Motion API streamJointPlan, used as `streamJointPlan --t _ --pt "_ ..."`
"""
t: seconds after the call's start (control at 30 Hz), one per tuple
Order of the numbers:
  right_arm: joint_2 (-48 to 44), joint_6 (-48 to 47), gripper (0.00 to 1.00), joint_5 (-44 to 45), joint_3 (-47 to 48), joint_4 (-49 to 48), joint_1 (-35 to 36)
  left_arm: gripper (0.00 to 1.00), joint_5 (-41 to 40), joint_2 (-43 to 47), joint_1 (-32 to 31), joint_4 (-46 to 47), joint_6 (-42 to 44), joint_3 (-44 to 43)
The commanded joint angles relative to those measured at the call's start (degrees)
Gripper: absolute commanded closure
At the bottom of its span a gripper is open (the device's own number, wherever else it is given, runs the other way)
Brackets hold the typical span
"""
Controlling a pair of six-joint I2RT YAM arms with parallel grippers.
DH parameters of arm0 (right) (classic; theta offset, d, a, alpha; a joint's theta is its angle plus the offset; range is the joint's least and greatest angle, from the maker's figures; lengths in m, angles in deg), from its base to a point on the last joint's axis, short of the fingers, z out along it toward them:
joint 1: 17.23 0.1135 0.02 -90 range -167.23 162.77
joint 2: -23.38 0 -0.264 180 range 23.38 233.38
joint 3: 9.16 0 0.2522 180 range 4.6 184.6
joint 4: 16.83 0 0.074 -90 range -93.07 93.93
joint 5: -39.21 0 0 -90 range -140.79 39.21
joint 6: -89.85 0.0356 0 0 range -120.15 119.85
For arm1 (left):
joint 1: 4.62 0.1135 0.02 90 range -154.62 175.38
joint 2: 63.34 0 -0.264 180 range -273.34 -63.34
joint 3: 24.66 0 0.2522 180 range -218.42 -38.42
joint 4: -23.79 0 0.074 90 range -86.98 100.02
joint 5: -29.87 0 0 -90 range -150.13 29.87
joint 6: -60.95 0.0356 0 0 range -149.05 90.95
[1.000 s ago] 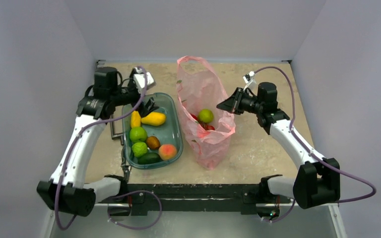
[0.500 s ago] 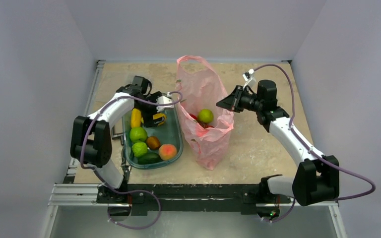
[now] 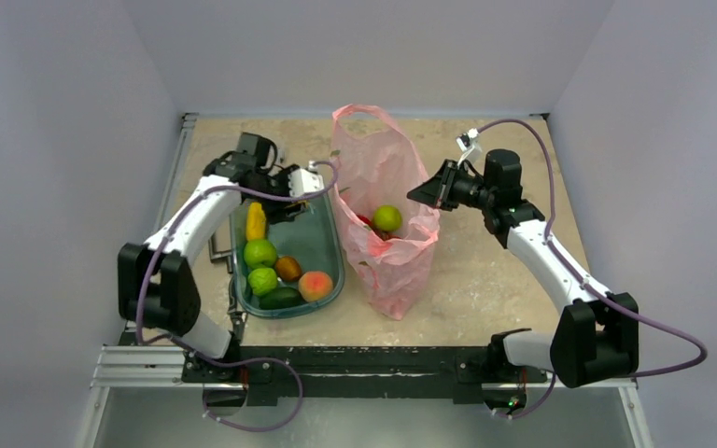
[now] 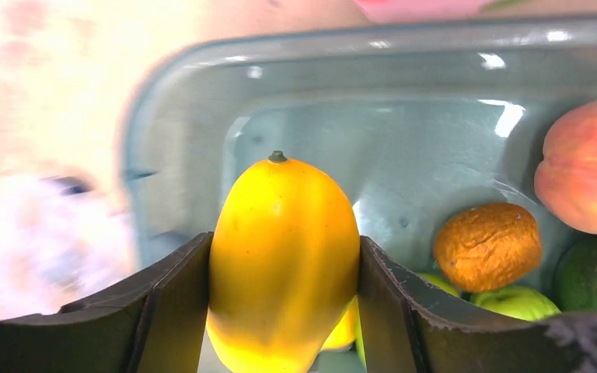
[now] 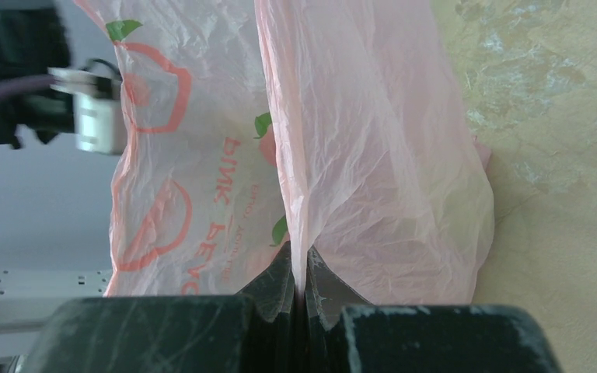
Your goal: Place the fake fruits into the plastic bag and tie a complex knot
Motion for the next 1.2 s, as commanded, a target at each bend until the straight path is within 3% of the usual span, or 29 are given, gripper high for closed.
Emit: streamJointPlan --t 0.0,0.13,0.37,0.63,0.8,1.0,1.17 --pt "-0.78 -0.76 1.00 -0.56 2.55 -0.41 0.16 0.68 11.38 12.56 4.09 -1.63 -7.66 -8.22" --pt "-0.66 0.00 1.00 -1.22 2.38 -0.82 0.15 0.71 19.69 16.20 1.81 3.02 -21.49 -17.57" --pt "0.41 0.38 1.00 -2.44 2.50 -1.32 0.33 0.68 14.43 9.51 -15.26 12.98 -31.45 -26.45" --pt "0.90 -0.63 1.00 -2.44 4.06 -1.19 0.28 0.67 7.81 -4.12 -22.19 14.84 -22.91 -22.86" --pt "0.19 -1.63 1.00 -2.69 4.30 -0.52 0.34 0.46 4.35 -6.08 -22.57 17.70 -19.60 -18.01" --pt "0.16 -1.16 1.00 -2.38 3.60 -0.61 0.33 0.01 5.34 -3.81 -23.46 17.54 -24.94 -23.10" --pt "0.14 -1.49 1.00 -2.37 3.82 -0.15 0.33 0.00 6.48 1.98 -23.28 15.58 -33.57 -30.29"
